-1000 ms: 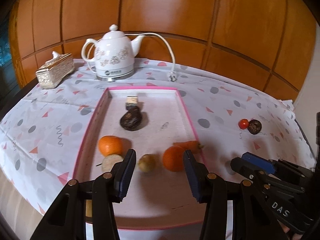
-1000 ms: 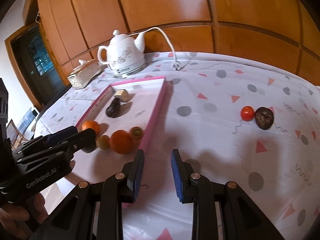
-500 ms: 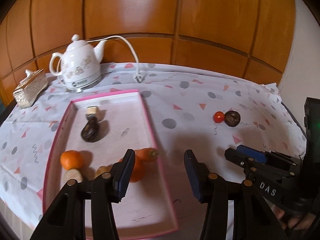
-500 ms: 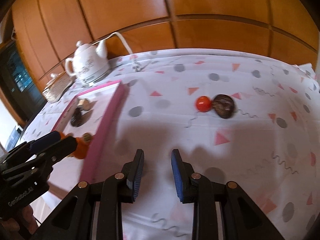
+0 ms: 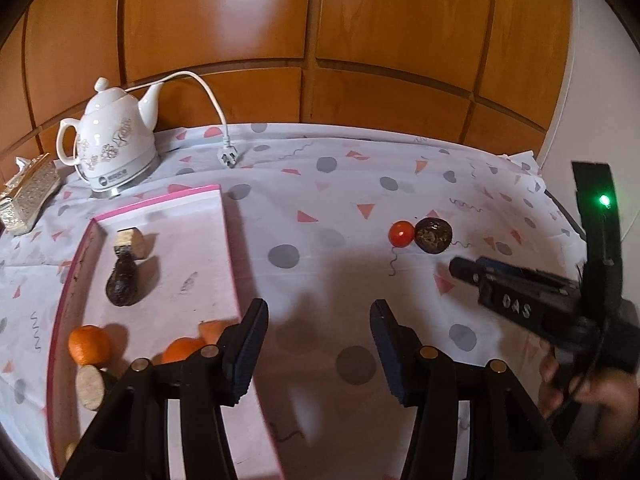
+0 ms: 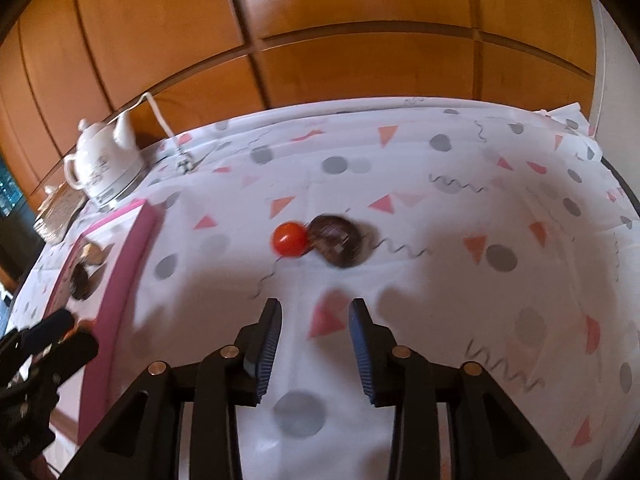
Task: Organize fruits
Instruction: 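Grasp the dark oval plum with the right tool while the left tool grasps the red cherry tomato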
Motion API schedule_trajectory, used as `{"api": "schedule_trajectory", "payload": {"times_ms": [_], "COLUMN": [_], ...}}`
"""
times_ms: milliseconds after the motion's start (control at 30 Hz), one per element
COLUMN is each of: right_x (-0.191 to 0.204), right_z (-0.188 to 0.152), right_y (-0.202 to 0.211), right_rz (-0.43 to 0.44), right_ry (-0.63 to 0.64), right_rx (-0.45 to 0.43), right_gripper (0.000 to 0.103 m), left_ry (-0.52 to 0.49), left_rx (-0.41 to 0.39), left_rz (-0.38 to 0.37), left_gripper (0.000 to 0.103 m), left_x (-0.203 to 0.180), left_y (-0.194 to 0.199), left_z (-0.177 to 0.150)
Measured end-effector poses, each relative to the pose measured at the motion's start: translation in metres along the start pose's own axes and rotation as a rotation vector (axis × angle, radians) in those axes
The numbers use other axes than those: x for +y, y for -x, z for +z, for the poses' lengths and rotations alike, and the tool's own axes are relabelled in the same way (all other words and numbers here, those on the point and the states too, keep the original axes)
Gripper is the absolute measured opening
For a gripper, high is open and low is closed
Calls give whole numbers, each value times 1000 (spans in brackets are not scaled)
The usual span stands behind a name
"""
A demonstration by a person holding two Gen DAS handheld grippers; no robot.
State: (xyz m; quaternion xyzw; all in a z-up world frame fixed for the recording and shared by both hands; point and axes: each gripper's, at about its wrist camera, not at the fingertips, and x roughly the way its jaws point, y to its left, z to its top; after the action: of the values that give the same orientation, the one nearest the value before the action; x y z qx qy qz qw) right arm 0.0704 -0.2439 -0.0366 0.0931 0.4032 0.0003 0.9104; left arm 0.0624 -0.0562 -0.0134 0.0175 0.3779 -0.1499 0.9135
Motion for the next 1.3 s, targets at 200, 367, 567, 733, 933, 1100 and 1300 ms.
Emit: {"api": "schedule_trajectory", "payload": {"times_ms": [200,367,567,733,933,1100,1300], "right_x": [-10,-10,-4,0,-2,-11,-21], "right_z": [18,27,33,36,33,27,18], "right_y": [-20,-37,-52,-61,-57,-38,-22], "right_rz": [-27,-21,-26,-31,-24,-29,-62], "right_ry": [8,37,101,149,147,90,38], "right_rx": [-4,11,23,24,13,-3,1], "right_gripper": [36,36,36,36,31,31,31], "left_ry": [-5,-4,0,-2,-2,-4,-9], "left_rx": [9,20,33,36,45,55,69], "left_rz": [-19,-35,-42,-51,-57,-69,-76], "left_gripper": [56,57,57,57,58,58,58], "left_x": [-6,-8,-7,-9,-13,-18,-30], "left_y": [-9,-15,-20,-25,-32,-43,-66], "left_z": [0,-1,-1,1,3,8,21]}}
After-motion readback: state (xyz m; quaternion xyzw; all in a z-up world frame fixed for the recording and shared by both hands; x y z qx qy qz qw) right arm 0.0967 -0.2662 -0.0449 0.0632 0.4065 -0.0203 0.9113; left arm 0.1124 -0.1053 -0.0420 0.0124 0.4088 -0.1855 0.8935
